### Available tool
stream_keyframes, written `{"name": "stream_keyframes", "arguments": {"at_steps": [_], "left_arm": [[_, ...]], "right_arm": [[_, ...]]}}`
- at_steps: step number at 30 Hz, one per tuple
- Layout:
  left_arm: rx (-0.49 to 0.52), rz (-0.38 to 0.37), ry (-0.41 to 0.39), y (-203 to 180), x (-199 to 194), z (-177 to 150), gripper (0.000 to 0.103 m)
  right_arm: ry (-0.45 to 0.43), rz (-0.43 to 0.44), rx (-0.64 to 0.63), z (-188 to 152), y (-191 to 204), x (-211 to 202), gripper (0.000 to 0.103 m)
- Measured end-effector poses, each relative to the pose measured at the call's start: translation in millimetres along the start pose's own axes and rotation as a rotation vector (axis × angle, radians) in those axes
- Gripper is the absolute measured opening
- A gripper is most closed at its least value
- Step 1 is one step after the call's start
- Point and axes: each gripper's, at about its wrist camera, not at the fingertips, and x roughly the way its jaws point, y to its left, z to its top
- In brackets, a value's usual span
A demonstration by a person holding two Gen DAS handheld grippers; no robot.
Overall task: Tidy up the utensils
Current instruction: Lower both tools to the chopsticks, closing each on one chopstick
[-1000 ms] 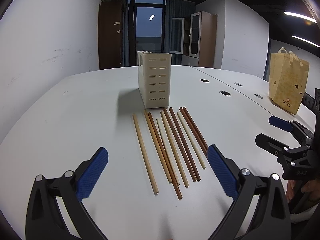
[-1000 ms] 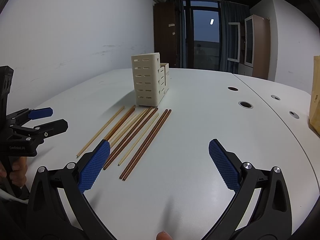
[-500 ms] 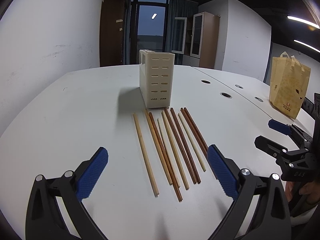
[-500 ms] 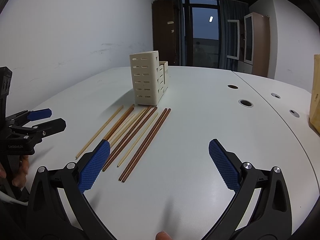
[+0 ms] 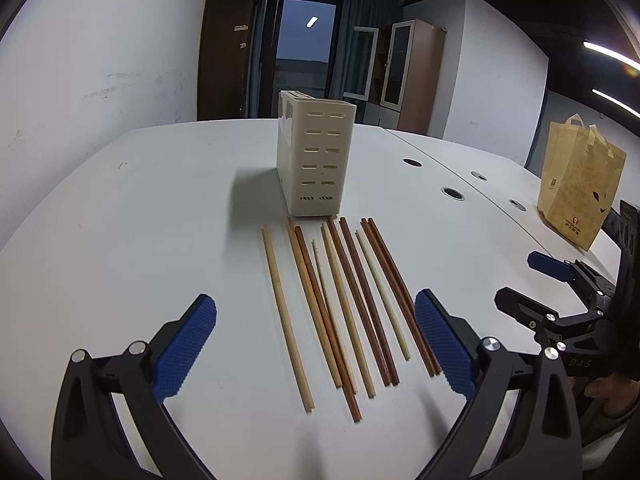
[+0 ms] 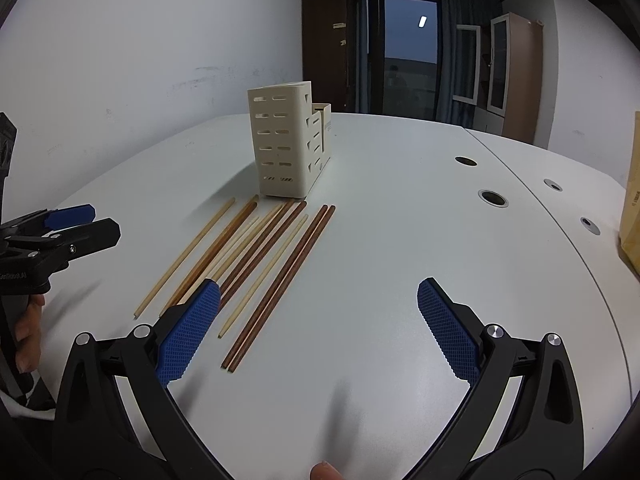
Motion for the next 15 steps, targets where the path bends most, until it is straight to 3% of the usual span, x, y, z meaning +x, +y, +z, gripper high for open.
{"name": "stream_keyframes", "arguments": {"at_steps": [7,15], "left_arm": [[0.002,0.012,0.033,8,19,12,0.098],[0.056,0.062,0.050,8,39,31,0.098]], "right_arm": [[0.042,-0.019,0.052,20,-12,18,0.095],[0.072,-0.038,0.028,44,-20,39,0.094]]}}
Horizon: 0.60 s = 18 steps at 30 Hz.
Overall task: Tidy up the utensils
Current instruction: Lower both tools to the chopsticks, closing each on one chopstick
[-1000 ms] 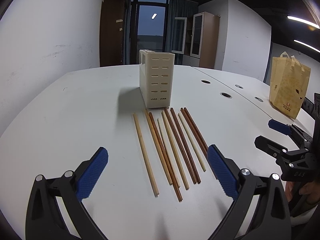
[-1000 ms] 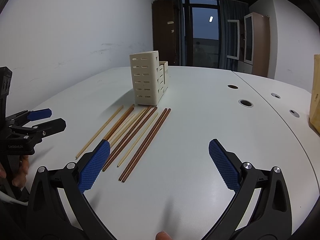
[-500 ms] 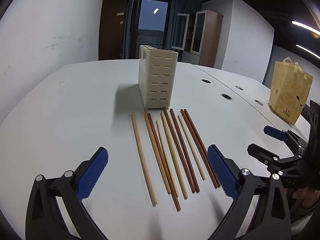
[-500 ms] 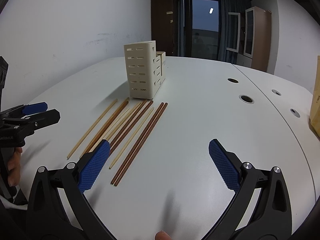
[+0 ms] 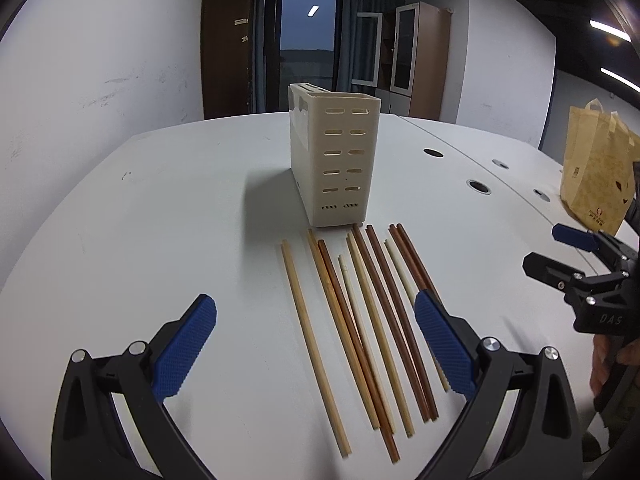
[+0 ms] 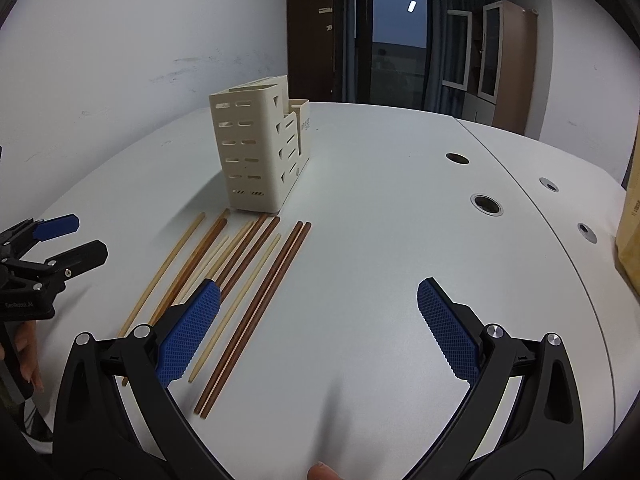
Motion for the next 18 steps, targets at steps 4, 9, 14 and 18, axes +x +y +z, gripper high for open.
{"name": "stream_keyframes", "arguments": {"at_steps": [4,9,14,18], "left_arm": [[0.023,0.027,0.013,0,12,9,0.098],[0.020,0.039,0.039,3,25,22,0.098],[0.008,0.038,0.091,11,44,32,0.098],[0.002,0.035,0.128,18,58,39,0.098]], "right_arm": [[0.032,0.000,-0.004,12,-2,13,0.094],[0.056,-0.015,-0.036,24,0,27,0.094],[0.116,0.009,-0.039,36,-1,49,0.094],[0.139,-0.004,-0.045,43,-2,64,0.094]]}}
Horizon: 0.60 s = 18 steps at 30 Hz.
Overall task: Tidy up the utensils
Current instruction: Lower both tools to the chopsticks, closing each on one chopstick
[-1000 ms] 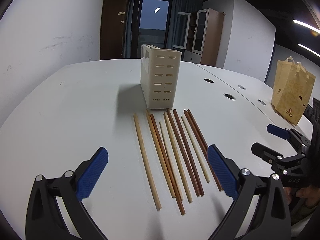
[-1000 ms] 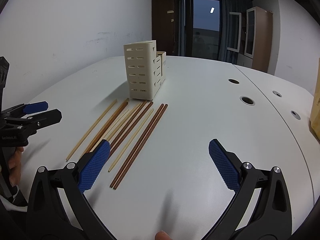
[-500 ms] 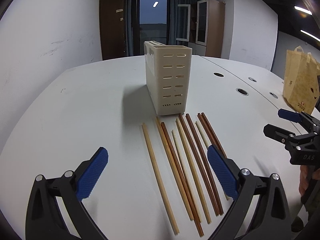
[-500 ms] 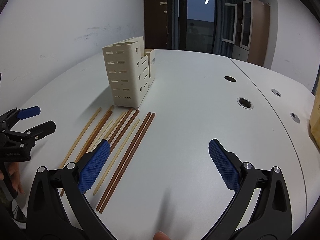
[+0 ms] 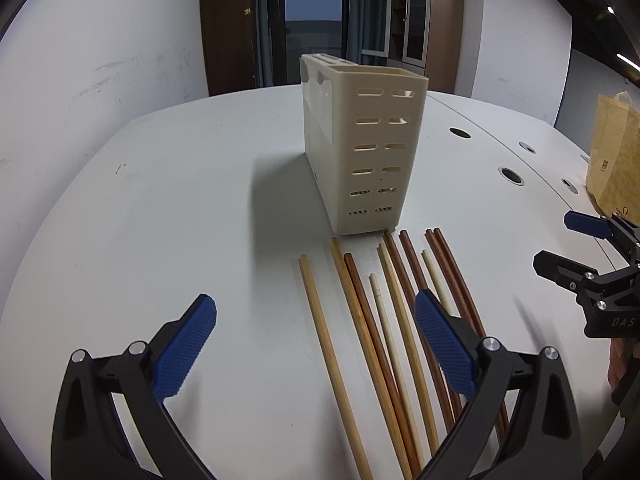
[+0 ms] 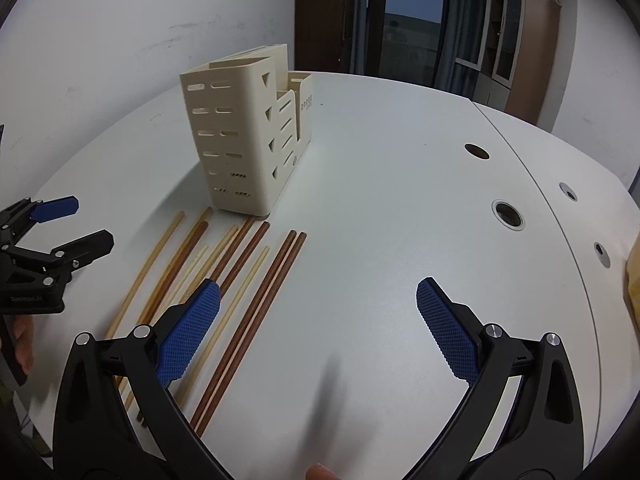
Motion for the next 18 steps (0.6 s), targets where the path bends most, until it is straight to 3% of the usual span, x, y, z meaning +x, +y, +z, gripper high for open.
{"name": "stream_keyframes", "arguments": {"at_steps": [6,18], "left_arm": [[0.029,0.021,0.046,4,17,13,0.098],[-0.015,-0.008,0.187,19,59,31,0.095]], "right_arm": [[0.036,-0.019,-0.016,13,0,19,0.092],[0.235,0.020,0.092,39,-12,81,0.084]]}}
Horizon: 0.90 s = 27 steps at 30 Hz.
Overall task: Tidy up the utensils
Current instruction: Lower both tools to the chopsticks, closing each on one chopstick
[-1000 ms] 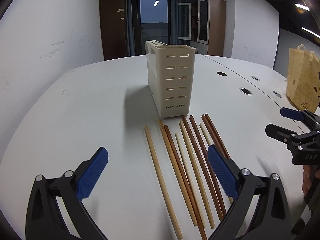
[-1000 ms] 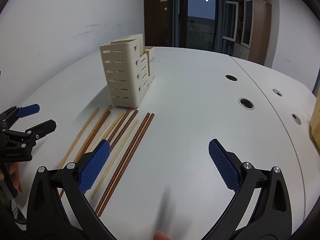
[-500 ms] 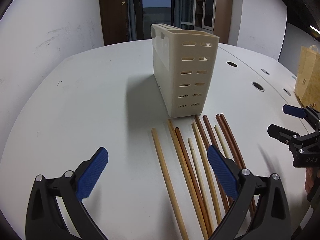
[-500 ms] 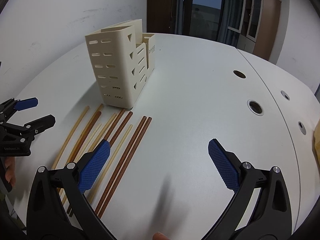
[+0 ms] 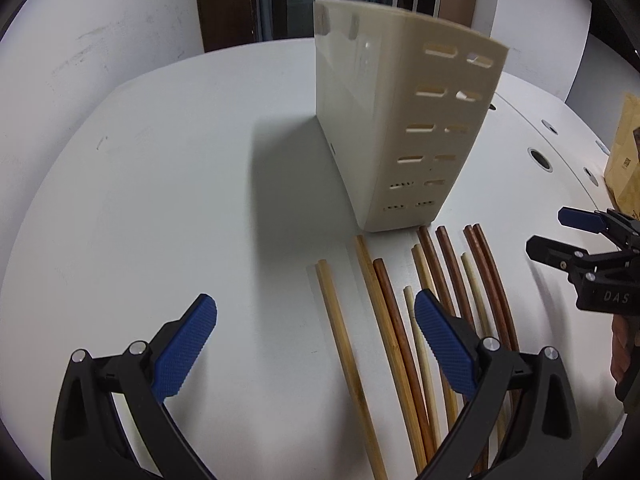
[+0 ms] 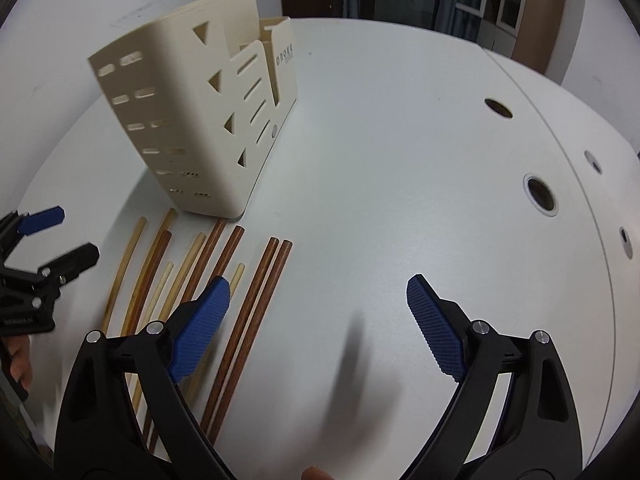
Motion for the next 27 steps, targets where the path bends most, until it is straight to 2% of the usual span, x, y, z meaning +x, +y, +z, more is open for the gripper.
{"name": "stream_keyframes", "arguments": {"at_steps": [3,5,12,16,23,25,27], "left_arm": [[-0.035,-0.027,0.041,5,12,3,0.091],[-0.041,-0.027,0.052,6,18,4,0.091],[-0.048,-0.018,0.069,9,28,3,0.089],[-0.053,-0.017,0.069,11,34,4,0.085],[-0.044,-0.018,0.081,16,39,8,0.084],[-0.041,-0.019,0.084,16,40,9,0.083],[-0.043,-0.019,0.084,17,41,10,0.082]], "right_arm": [[0.036,0.003,0.025,6,1,11,0.081],[0.027,-0.007,0.027,8,3,12,0.078],[0.068,-0.021,0.021,11,10,27,0.073],[0.087,-0.041,0.030,13,11,35,0.066],[0.097,-0.059,0.027,16,10,43,0.064],[0.101,-0.072,0.027,16,10,47,0.057],[0.103,-0.072,0.020,17,10,50,0.056]]}}
